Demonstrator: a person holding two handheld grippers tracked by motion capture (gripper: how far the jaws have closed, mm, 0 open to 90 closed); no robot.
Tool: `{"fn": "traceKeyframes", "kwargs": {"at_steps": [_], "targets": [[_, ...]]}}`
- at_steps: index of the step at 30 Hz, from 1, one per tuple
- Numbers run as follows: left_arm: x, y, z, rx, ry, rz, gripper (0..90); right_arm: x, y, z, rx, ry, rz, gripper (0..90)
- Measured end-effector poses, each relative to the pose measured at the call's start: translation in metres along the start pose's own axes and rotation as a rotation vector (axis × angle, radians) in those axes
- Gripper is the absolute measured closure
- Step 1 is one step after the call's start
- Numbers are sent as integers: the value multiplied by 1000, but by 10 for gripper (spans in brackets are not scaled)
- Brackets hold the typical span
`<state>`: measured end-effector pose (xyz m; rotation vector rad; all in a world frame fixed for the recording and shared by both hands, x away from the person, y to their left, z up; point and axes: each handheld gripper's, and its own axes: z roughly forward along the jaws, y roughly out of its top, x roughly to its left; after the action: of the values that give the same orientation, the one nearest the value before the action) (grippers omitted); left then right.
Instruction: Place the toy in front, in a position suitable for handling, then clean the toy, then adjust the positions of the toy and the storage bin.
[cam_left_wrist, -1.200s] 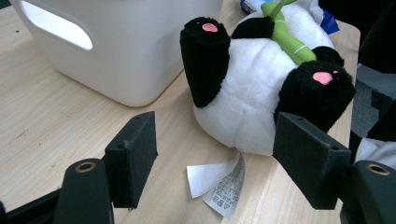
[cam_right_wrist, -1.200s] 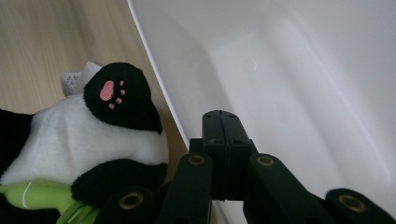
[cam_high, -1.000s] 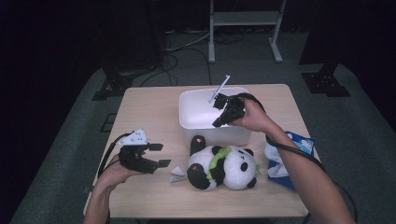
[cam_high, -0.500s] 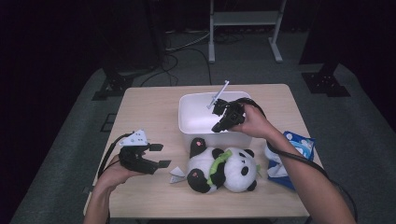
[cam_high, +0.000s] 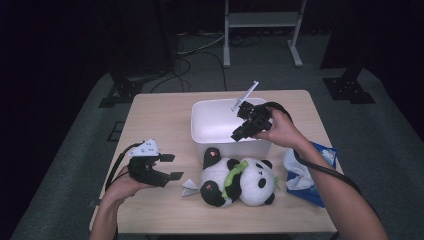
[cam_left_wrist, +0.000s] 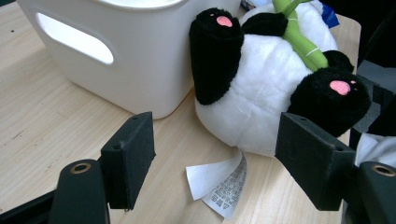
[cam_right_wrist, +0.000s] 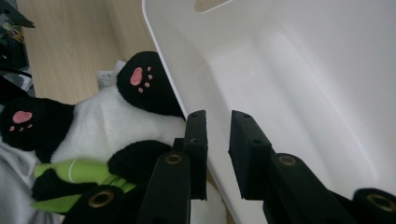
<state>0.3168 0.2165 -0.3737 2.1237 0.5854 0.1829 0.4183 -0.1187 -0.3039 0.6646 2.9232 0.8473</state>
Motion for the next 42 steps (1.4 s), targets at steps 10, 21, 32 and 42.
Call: {"fn": "traceKeyframes", "kwargs": {"at_steps": [10, 21, 32, 42], "targets": [[4, -1, -2, -11, 12, -13, 247, 17, -19, -22, -53, 17, -18, 725], [9, -3, 0, -2, 20, -34, 220, 42, -49, -34, -86, 57, -68, 701], [7, -1, -3, -5, 27, -25, 199, 56, -60, -26, -78, 87, -87, 644], [11, -5, -4, -9, 28, -40, 194, 60, -64, -11, -60, 106, -103, 570]]}}
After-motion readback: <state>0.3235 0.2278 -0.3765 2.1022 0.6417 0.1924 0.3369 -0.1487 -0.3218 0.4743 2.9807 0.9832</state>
